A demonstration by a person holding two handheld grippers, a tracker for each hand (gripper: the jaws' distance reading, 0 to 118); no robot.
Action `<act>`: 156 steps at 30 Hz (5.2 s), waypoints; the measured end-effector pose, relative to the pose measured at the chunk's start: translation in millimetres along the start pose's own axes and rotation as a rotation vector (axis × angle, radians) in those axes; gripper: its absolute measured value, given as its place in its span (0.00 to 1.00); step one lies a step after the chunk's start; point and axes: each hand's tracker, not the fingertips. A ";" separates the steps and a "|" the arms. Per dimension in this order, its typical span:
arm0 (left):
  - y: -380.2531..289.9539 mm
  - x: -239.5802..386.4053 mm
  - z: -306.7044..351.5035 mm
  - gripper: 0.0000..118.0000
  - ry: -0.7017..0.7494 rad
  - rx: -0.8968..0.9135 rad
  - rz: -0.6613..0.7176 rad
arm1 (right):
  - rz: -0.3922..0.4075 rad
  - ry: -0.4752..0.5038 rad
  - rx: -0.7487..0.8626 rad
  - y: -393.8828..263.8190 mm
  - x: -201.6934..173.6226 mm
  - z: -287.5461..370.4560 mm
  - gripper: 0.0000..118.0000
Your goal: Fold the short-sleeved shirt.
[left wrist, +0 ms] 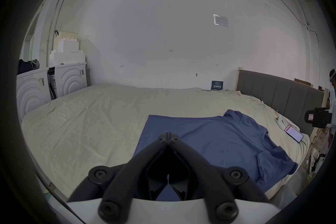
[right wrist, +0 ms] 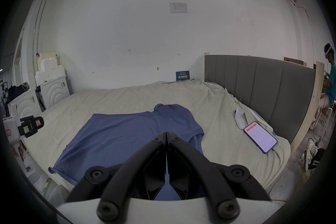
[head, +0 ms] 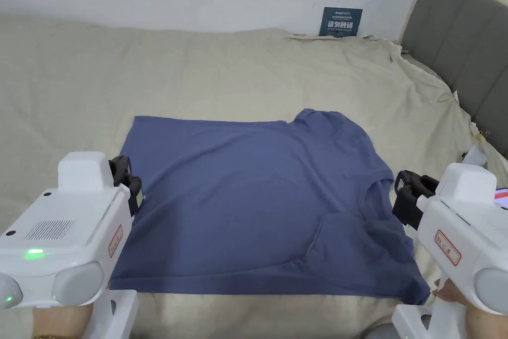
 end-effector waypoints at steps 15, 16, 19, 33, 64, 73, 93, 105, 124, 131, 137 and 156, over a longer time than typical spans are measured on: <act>-1.3 4.8 -2.8 0.00 -0.017 -0.014 0.006 | -0.055 -0.049 -0.351 -33.2 36.3 -30.0 0.83; -1.6 5.2 -3.2 0.00 -0.018 -0.015 0.005 | -0.059 -0.054 -0.373 -39.0 39.3 -31.8 0.83; -3.9 5.0 -4.5 0.00 -0.022 -0.020 0.004 | -0.045 -0.086 -0.460 -60.3 49.8 -37.3 0.83; -14.3 0.4 -12.7 0.00 -0.014 -0.073 0.000 | -0.089 -0.060 -0.648 -113.2 86.5 -56.5 0.32; -65.9 -103.4 -23.0 0.93 0.120 -0.628 0.006 | -0.009 -0.029 -0.628 -120.9 101.7 -74.7 0.06; -92.8 -92.7 -21.1 0.60 0.055 -0.669 0.001 | -0.034 -0.038 -0.626 -120.1 91.6 -71.6 0.06; -55.5 -97.4 -14.4 0.00 0.036 -0.566 0.186 | -0.100 0.021 -0.578 -83.5 100.7 -56.6 0.06; 15.5 -84.8 -74.8 0.00 0.067 -0.435 0.178 | -0.072 0.007 -0.434 4.9 54.0 -82.0 0.06; 7.6 -53.2 -254.8 0.00 0.142 -0.543 0.028 | -0.036 -0.111 -0.592 38.0 25.2 -265.5 0.06; -18.2 -54.2 -282.3 0.15 0.153 -0.589 0.015 | 0.004 -0.115 -0.626 19.5 27.1 -297.5 0.06; -16.0 -65.0 -275.0 0.91 0.207 -0.579 -0.023 | -0.023 -0.125 -0.634 17.7 35.5 -294.5 0.81; 45.7 -33.7 -98.8 0.89 0.085 -0.155 -0.050 | 0.045 0.033 -0.127 71.9 4.6 -86.2 0.82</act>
